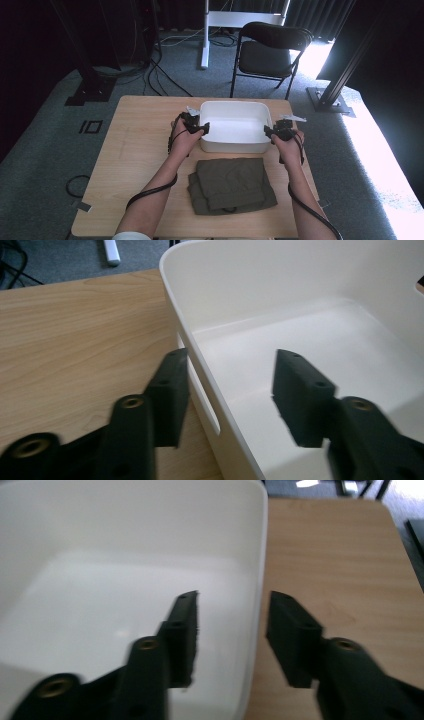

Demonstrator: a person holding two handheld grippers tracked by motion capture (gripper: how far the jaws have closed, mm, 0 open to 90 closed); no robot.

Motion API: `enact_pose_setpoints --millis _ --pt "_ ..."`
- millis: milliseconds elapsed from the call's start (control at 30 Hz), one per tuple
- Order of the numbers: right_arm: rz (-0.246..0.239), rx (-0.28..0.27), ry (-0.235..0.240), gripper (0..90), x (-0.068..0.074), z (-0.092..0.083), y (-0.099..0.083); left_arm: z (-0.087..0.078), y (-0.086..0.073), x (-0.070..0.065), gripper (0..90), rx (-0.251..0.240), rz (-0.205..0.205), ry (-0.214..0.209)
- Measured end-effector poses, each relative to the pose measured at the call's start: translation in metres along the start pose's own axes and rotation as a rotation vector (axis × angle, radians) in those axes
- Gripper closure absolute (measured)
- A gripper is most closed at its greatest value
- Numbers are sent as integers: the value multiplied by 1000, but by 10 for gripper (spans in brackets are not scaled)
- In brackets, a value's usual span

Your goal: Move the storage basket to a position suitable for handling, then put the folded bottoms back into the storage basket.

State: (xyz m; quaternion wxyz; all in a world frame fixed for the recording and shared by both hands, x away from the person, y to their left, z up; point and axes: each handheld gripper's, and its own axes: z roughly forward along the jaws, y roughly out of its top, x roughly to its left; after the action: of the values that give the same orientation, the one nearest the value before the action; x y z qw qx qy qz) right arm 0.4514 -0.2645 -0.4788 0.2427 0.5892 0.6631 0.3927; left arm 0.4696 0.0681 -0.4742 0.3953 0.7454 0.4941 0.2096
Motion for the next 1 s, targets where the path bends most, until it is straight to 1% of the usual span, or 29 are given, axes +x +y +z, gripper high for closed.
enact_pose_setpoints --millis 67,100,133,167,200,233,267,300,333,367,400,433,467,500,567,633,667,733,767,833,867,900,1000 --pt "7 -40 21 368 0 -2 3 -1 1 2 415 -39 -4 -28" --pt "1 -52 26 341 0 -3 5 -3 2 3 413 -43 7 -32" --pt "-16 -62 38 293 1 -3 6 -3 3 3 383 -45 26 -38" --pt "-17 -72 38 229 2 -4 6 -3 3 3 317 -31 23 -51" --pt "-17 -72 38 229 2 -4 6 -3 3 3 300 -31 23 -51" --pt "-17 -96 23 185 4 -5 6 -4 3 3 300 -28 16 -81" --pt "-49 -94 40 133 5 -7 7 -4 3 2 299 -28 10 -110" --pt "-63 -97 43 147 7 -8 7 -5 3 2 295 -24 11 -114" --pt "-61 -98 46 148 7 -8 7 -6 2 0 275 -27 24 -117" --pt "-61 -98 46 148 7 -8 7 -6 2 0 227 -27 24 -117" --pt "-56 -95 60 147 8 -9 7 -9 0 -4 227 -44 71 -117" --pt "-56 -95 60 147 8 -9 7 -9 0 -4 186 -44 71 -117" --pt "-82 -92 81 147 11 -13 8 -11 -1 -5 186 -52 78 -127" --pt "-95 -85 90 147 12 -14 8 -13 -1 -6 177 -55 83 -131" --pt "-100 -87 97 147 14 -16 8 -17 -1 -7 167 -52 97 -133" --pt "-103 -94 93 146 15 -19 8 -22 -1 -10 167 -54 103 -141" --pt "-100 -97 96 146 15 -21 7 -26 -1 -11 167 -59 123 -146" --pt "-110 -103 100 146 16 -24 7 -32 -2 -13 167 -63 139 -146" --pt "-116 -103 102 146 16 -26 7 -34 -3 -14 167 -60 136 -147" --pt "-121 -98 106 146 17 -29 6 -37 -5 -15 167 -55 139 -165" --pt "-125 -99 110 146 17 -30 5 -37 -5 -15 167 -55 139 -165" --pt "-132 -98 113 146 18 -32 4 -41 -7 -17 167 -50 127 -187" --pt "-140 -96 121 137 19 -37 2 -45 -11 -20 167 -44 129 -208"
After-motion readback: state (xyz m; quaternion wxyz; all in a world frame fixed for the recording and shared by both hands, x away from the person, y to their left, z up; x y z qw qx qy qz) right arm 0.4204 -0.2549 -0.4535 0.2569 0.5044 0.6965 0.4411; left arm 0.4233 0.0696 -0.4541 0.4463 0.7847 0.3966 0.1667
